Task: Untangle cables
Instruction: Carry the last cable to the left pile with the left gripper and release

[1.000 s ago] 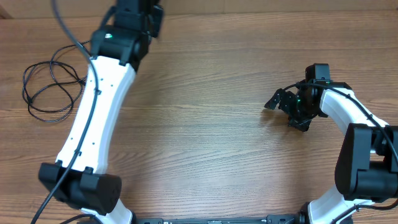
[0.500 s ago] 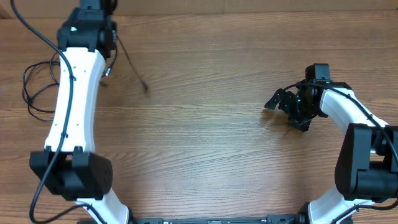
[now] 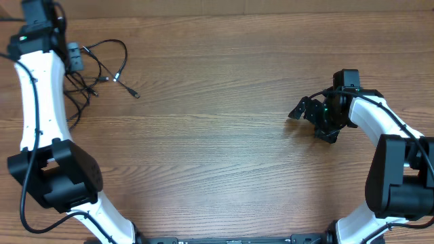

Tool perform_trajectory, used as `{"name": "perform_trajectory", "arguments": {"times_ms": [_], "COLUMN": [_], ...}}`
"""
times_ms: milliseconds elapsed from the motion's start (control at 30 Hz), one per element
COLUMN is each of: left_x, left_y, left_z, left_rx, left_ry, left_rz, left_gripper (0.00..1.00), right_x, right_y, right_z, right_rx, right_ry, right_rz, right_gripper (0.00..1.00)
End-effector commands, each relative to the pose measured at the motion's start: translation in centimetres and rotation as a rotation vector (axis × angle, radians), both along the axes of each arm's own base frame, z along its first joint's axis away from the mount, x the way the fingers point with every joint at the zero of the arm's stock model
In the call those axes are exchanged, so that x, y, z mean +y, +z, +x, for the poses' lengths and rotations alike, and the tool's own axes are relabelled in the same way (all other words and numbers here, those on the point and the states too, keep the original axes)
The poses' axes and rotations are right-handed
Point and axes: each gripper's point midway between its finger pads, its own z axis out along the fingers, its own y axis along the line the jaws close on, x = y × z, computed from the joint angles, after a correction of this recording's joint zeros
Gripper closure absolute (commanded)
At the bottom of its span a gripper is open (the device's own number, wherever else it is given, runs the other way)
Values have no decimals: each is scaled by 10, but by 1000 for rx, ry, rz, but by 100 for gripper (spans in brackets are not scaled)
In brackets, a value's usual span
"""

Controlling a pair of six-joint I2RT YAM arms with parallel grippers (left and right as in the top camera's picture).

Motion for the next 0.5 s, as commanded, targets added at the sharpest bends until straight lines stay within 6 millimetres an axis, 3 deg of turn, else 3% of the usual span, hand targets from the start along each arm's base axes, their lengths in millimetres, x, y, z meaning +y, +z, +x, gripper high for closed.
{"name": "perform_trajectory", "arguments": {"times_ms": [0,133,167,233,300,467], "left_x": [9,18,14,5,-4,-53], "left_y": [1,-3,-5,-6,-8,-13], "left_z": [-10,-20,-20,-17,-15,-21], "left_rx": [-44,-35,-40,-52,-57,-26], "left_ry": [88,135,123,98,73,-16], "left_rz": [-98,-136,-176,-231,-282,-527], "left_gripper": [65,42,23,6,0,0], "right_x": [-2,-2,-2,-2,-2,-2], "right_y": [0,0,0,0,0,0], "right_z": [0,0,0,0,0,0], "right_rx": [-2,-2,-2,-2,-2,-2], "right_ry": [-2,-1,-1,-2,-1,-1], "right_rz": [-10,-10,-10,-10,-10,-10], "right_gripper": [0,0,0,0,0,0]}}
